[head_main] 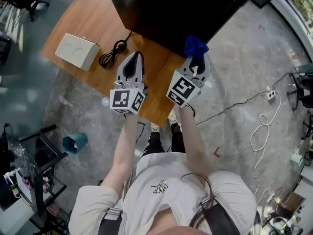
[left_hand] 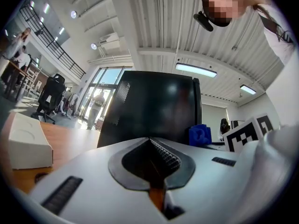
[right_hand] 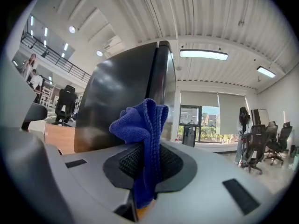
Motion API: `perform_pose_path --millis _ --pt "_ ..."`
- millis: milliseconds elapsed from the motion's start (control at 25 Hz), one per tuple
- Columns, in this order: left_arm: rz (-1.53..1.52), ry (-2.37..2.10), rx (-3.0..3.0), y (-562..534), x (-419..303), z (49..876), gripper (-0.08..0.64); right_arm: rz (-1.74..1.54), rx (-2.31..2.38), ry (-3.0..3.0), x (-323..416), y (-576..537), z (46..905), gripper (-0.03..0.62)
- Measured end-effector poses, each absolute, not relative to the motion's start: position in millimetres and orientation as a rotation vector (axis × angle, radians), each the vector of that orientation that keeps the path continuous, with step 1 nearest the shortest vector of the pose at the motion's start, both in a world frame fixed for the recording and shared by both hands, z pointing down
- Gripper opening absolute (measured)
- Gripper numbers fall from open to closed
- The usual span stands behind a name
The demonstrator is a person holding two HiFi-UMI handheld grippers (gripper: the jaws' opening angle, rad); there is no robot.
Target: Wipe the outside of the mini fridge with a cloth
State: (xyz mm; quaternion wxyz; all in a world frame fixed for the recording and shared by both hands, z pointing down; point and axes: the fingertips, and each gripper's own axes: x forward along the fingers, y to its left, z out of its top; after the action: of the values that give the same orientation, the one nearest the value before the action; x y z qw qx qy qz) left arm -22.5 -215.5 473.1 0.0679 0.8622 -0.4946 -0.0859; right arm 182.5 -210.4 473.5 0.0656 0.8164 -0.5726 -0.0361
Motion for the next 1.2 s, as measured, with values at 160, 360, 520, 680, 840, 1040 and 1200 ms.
perform_pose_path --millis 160,360,520,680,840,1040,1200 --pt "-0.252 -1.495 2.597 -212.1 -23.6 474.0 0.005 -0.13 2.465 -1.692 198.0 -202.2 473.5 0.069" --pt "-0.267 -1.536 2.572 -214.0 -36.2 474.9 0.005 -0.105 2.487 -1.711 205.8 -195.4 476.1 0.069" --pt "-0.269 -1.553 2.558 -218.0 -46.0 478.4 0.005 -0.049 2.503 -1.785 188.5 -190.5 478.5 0.069" --pt "-0.252 -1.593 2.548 -223.3 -61.2 483.2 0.005 0.004 2.43 -1.948 135.3 -204.8 482.9 0.069" --pt "-0.221 -1.639 2.542 -234.6 -77.9 490.4 0.005 0.015 2.308 -2.111 80.9 -229.9 488.7 0.069" --pt "-0.224 -1.708 2.494 -251.2 -115.7 502.9 0.005 0.002 2.148 -2.235 13.5 -281.0 513.7 0.069" --pt "-0.212 -1.757 2.409 -256.2 -143.4 528.1 0.005 0.031 2.065 -2.258 -24.8 -325.9 547.1 0.069"
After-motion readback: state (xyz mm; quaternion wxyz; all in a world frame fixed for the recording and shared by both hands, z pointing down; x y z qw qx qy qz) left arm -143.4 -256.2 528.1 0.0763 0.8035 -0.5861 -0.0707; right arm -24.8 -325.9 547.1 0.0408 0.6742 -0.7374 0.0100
